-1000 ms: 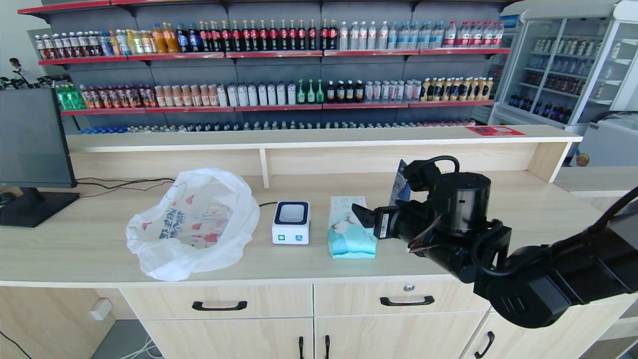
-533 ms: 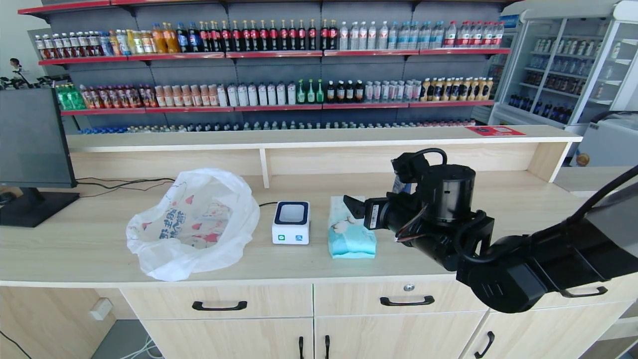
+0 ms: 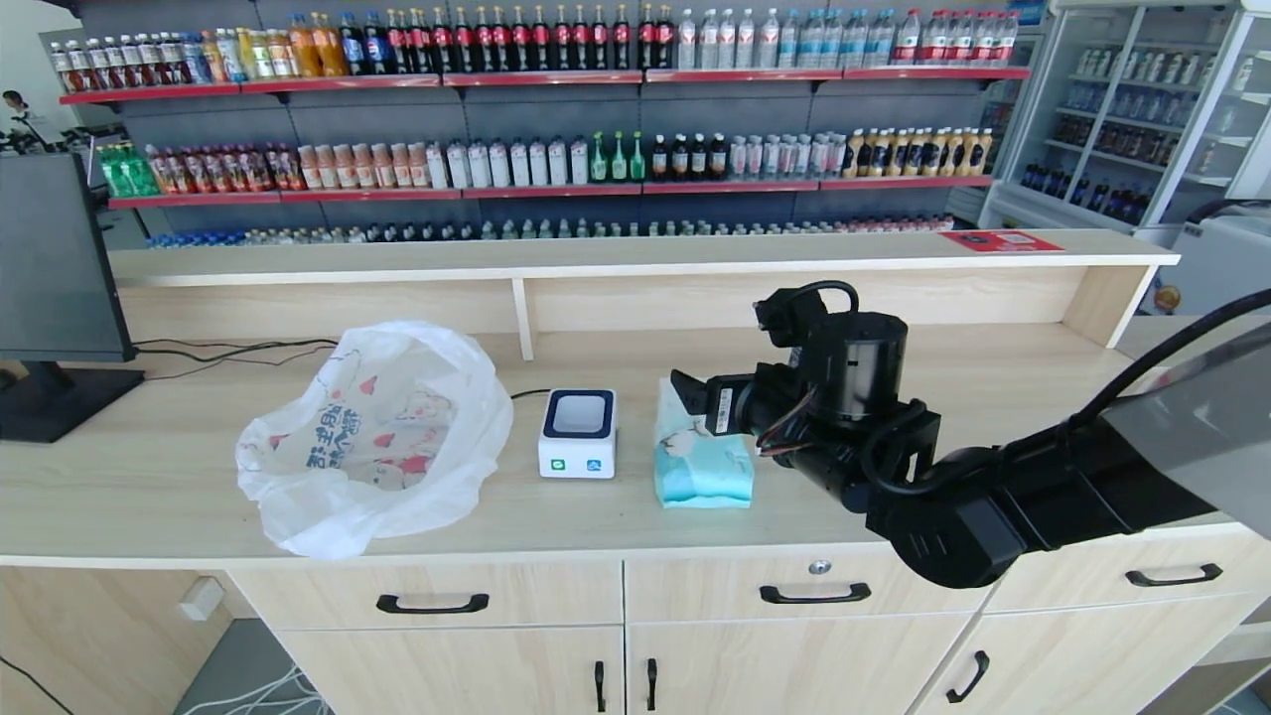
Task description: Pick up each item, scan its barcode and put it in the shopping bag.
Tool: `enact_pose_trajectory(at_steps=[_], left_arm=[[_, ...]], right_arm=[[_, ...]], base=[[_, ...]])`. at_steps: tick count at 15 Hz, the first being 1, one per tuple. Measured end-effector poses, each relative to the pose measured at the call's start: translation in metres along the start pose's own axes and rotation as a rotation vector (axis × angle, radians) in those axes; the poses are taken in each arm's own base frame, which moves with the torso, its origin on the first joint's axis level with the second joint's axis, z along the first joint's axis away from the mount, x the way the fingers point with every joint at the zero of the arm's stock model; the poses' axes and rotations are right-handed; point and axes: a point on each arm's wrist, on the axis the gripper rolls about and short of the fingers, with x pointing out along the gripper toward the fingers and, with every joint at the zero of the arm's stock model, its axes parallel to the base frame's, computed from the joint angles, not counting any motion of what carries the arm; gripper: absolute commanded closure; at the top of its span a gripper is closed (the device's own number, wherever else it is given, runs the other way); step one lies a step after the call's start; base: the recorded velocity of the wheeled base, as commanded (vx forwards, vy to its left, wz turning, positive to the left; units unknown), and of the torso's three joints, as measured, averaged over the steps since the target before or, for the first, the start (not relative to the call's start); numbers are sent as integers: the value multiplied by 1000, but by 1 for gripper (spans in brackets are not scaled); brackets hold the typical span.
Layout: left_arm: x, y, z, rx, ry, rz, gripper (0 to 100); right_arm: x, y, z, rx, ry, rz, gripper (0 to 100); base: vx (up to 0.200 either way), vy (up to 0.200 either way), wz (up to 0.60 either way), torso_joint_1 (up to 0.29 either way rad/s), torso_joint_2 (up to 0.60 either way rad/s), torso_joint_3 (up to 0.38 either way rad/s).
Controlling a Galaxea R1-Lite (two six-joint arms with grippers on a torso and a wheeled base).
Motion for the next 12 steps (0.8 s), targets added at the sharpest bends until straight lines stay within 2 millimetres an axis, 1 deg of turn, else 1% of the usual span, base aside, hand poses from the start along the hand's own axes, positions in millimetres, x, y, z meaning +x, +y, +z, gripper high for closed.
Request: enact_pose_trajectory(at_steps=[2, 4, 8, 9, 12], left_arm=[[0, 0, 0, 0, 0, 0, 100], [0, 0, 0, 0, 0, 0, 100], [0, 0, 0, -1, 0, 0, 100], [0, 0, 0, 0, 0, 0, 100], [0, 0, 0, 0, 0, 0, 100]], right_arm=[[1, 2, 3, 3, -13, 4, 0], [3, -2, 7, -3, -26, -4, 0], [4, -4, 8, -9, -26, -17, 0], [4, -4, 5, -18, 4, -25, 0], [-4, -2, -2, -25, 196, -42, 0]], base=[[0, 0, 0, 5, 2, -193], [0, 0, 0, 5, 0, -190], [0, 0, 0, 6, 1, -195], [0, 0, 0, 7, -12, -115], [0, 0, 0, 1, -2, -25]])
